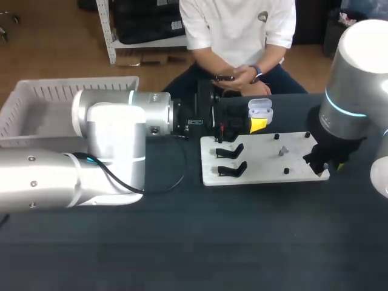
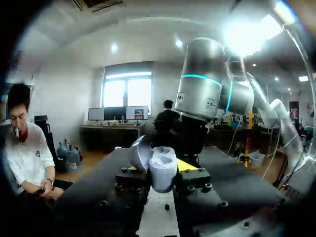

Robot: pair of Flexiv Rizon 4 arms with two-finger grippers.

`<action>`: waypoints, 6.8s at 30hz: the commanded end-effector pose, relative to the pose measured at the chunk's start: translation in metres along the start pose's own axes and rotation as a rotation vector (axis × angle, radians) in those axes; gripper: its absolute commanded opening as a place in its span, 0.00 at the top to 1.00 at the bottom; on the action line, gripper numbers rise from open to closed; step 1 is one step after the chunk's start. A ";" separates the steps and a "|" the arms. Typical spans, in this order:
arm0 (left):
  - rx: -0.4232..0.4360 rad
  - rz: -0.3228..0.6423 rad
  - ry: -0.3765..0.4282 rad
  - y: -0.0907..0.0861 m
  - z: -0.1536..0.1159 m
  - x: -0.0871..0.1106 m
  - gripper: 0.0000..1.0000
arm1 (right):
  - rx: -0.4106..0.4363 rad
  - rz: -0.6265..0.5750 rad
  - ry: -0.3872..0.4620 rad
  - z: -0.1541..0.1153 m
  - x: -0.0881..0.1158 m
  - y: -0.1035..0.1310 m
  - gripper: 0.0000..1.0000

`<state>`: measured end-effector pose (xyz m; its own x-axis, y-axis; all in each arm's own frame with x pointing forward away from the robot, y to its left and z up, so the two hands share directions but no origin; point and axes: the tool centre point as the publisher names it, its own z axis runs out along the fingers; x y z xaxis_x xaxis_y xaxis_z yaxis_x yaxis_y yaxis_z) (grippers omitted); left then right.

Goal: Pick up each earbud case from the left stands, insert the matching earbuds, close the lid, and place the case in the box.

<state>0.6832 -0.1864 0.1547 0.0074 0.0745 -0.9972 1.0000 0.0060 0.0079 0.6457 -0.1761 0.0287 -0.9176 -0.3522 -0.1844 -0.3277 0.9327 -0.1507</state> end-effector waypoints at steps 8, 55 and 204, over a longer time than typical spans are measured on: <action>-0.005 0.004 -0.007 -0.001 0.000 0.001 1.00 | -0.003 0.005 0.000 0.005 -0.003 -0.003 0.56; -0.005 0.004 -0.007 -0.001 0.000 0.001 1.00 | 0.002 0.013 0.012 0.006 -0.004 -0.002 0.68; -0.005 0.004 -0.007 -0.001 0.000 0.001 1.00 | 0.252 1.117 0.171 -0.208 -0.099 0.113 1.00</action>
<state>0.6834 -0.1863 0.1547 0.0068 0.0748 -0.9972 1.0000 0.0056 0.0073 0.6525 -0.0197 0.2332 -0.6937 0.6897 -0.2077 0.7202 0.6687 -0.1846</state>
